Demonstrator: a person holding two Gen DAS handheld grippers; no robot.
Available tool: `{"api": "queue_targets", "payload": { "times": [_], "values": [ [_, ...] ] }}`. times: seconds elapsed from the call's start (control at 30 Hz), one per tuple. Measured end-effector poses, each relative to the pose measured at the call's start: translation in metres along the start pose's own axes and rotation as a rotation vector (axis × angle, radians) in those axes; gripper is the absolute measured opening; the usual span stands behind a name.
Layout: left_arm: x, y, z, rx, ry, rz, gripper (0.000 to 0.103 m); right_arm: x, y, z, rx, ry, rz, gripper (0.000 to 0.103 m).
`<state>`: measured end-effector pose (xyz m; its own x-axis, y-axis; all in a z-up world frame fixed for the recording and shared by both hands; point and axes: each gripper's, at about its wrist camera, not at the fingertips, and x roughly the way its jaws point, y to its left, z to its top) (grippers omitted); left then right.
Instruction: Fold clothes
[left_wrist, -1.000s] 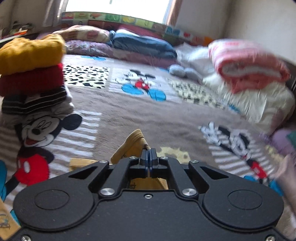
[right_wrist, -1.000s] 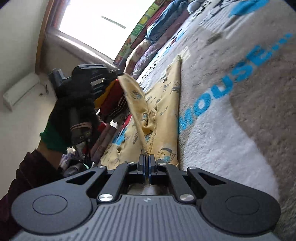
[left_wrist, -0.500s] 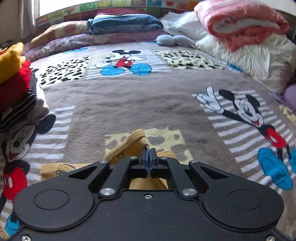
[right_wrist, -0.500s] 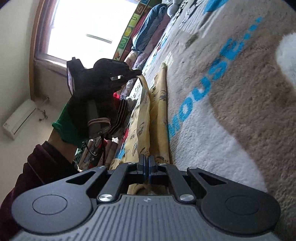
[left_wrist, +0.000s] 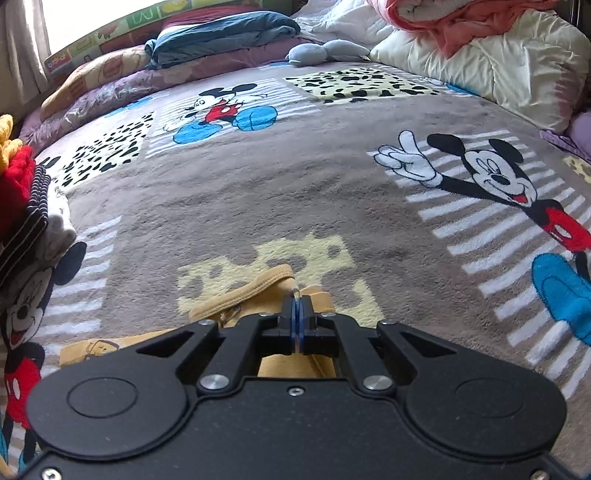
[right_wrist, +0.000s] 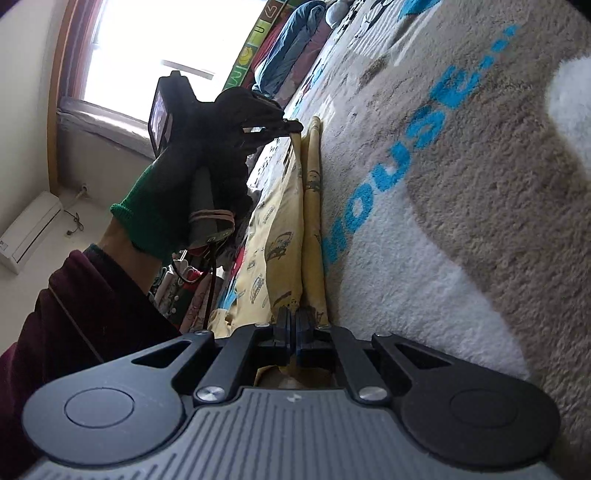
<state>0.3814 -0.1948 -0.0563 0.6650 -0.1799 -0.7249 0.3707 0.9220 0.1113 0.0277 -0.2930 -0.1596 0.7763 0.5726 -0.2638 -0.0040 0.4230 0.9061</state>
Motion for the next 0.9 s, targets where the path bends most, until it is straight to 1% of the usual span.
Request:
{"api": "queue_targets", "payload": {
  "times": [0.03, 0.07, 0.1, 0.13, 0.17, 0.27, 0.3, 0.37, 0.47, 0.6, 0.7, 0.73, 0.77, 0.8, 0.87, 0.9],
  "values": [
    [0.001, 0.000, 0.000, 0.005, 0.005, -0.024, 0.000, 0.002, 0.000, 0.002, 0.000, 0.000, -0.002, 0.003],
    [0.000, 0.001, 0.001, 0.008, 0.007, -0.056, 0.005, 0.001, 0.000, 0.002, -0.002, 0.000, -0.004, 0.003],
    [-0.003, 0.003, 0.001, 0.004, 0.000, -0.069, 0.024, 0.001, 0.000, 0.001, -0.005, 0.000, -0.007, 0.003],
    [-0.009, 0.008, 0.000, -0.006, -0.012, -0.065, 0.041, 0.001, 0.001, 0.001, -0.007, 0.000, -0.010, 0.003],
    [-0.015, 0.017, -0.002, -0.025, -0.026, -0.054, 0.042, 0.001, 0.002, 0.001, -0.007, -0.001, -0.012, 0.003],
    [-0.031, 0.043, -0.008, -0.102, -0.059, -0.035, 0.040, 0.003, 0.006, -0.002, -0.001, -0.003, -0.012, 0.003],
    [-0.034, 0.056, -0.013, -0.142, -0.059, -0.037, 0.037, 0.003, 0.007, -0.003, -0.002, -0.003, -0.012, 0.003],
    [-0.036, 0.078, -0.023, -0.205, -0.048, -0.040, 0.036, 0.004, 0.008, -0.002, -0.006, -0.002, -0.014, 0.003],
    [-0.034, 0.099, -0.042, -0.282, -0.016, -0.085, 0.036, 0.007, 0.009, -0.002, -0.008, -0.006, -0.017, 0.003],
    [-0.029, 0.107, -0.066, -0.324, 0.008, -0.165, 0.035, 0.012, 0.011, -0.001, -0.010, -0.012, -0.020, 0.002],
    [-0.030, 0.110, -0.077, -0.373, -0.009, -0.229, 0.035, 0.016, 0.012, -0.002, -0.015, -0.015, -0.022, 0.002],
    [-0.030, 0.110, -0.079, -0.391, -0.013, -0.257, 0.031, 0.018, 0.013, -0.002, -0.015, -0.017, -0.022, 0.002],
    [-0.031, 0.110, -0.081, -0.400, -0.017, -0.279, 0.020, 0.019, 0.013, -0.002, -0.016, -0.019, -0.021, 0.002],
    [-0.032, 0.107, -0.081, -0.378, -0.019, -0.277, 0.000, 0.021, 0.014, -0.002, -0.019, -0.020, -0.021, 0.002],
    [-0.034, 0.102, -0.081, -0.337, -0.027, -0.270, 0.000, 0.024, 0.015, 0.001, -0.024, -0.018, -0.022, 0.002],
    [-0.038, 0.103, -0.079, -0.336, -0.046, -0.257, 0.000, 0.026, 0.016, 0.002, -0.028, -0.015, -0.023, 0.002]
  ]
}}
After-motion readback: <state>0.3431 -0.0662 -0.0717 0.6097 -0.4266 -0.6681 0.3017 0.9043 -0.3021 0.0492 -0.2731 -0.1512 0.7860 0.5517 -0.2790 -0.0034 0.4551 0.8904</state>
